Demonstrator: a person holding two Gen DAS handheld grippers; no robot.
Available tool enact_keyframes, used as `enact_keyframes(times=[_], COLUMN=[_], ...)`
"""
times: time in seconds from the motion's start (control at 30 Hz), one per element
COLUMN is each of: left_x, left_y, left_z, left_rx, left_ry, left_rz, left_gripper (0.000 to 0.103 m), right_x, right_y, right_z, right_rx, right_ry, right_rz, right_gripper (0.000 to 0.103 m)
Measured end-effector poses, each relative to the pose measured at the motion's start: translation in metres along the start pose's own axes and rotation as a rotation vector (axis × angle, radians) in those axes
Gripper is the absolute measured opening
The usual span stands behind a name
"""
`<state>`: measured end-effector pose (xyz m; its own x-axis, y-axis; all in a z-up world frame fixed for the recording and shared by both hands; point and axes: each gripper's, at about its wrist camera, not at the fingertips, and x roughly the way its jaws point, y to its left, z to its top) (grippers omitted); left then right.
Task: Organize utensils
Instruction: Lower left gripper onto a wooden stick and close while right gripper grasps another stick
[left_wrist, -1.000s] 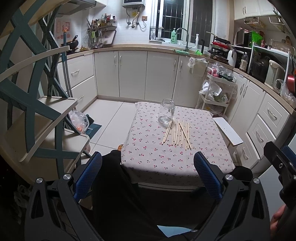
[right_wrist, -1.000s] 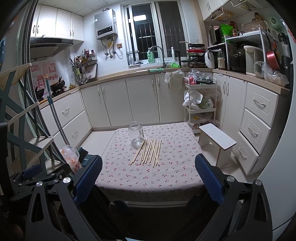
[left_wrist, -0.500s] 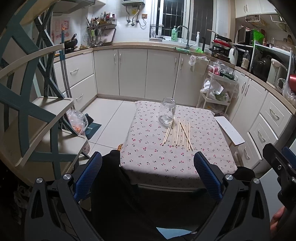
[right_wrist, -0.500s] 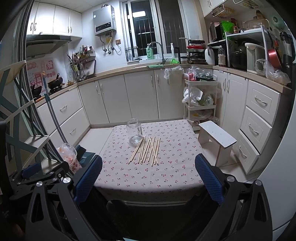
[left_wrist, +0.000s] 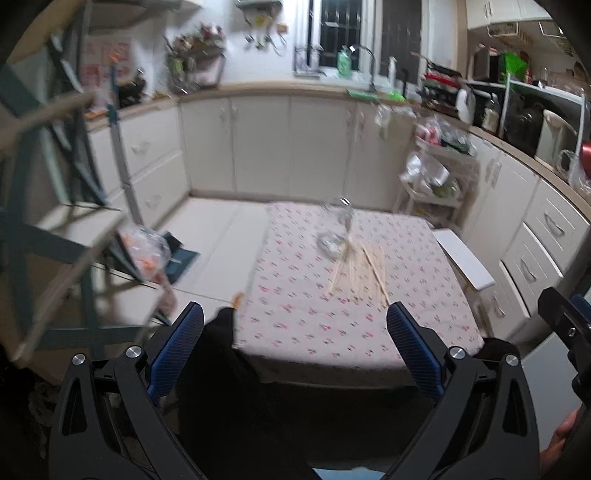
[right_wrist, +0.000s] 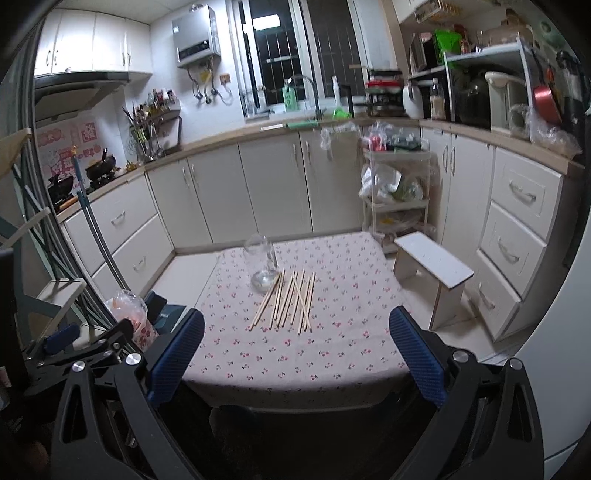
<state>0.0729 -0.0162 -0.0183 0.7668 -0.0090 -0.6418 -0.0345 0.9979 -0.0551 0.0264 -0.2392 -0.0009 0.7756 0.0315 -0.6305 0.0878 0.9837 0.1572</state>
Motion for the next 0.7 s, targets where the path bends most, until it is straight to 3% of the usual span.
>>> enact_keyframes(times=[0.1, 0.27, 0.4, 0.7], left_x=[0.029, 0.081, 0.12, 0.186], left_y=[0.004, -0.001, -0.006, -0.017], left_z=[0.002, 0.006, 0.009, 0.024], left_rx=[-0.034, -0.024, -0.017, 0.011], left_ry=[0.042, 0.119, 0.178, 0.206], left_rz=[-0.056, -0.027, -0.055, -0.065], left_gripper=[0.095, 0.095, 0.095, 0.095], right_x=[0.021, 0.067, 0.104, 0.174], right_y=[-0.004, -0.015, -0.023, -0.027], right_z=[0.002, 0.004, 0.004, 0.007], right_rx=[0.008, 0.046, 0.055, 0.036], right_ry=[0.025, 0.088, 0.137, 0.202], right_rz=[-0.011, -0.015, -0.023, -0.02], right_gripper=[0.096, 0.096, 0.096, 0.096])
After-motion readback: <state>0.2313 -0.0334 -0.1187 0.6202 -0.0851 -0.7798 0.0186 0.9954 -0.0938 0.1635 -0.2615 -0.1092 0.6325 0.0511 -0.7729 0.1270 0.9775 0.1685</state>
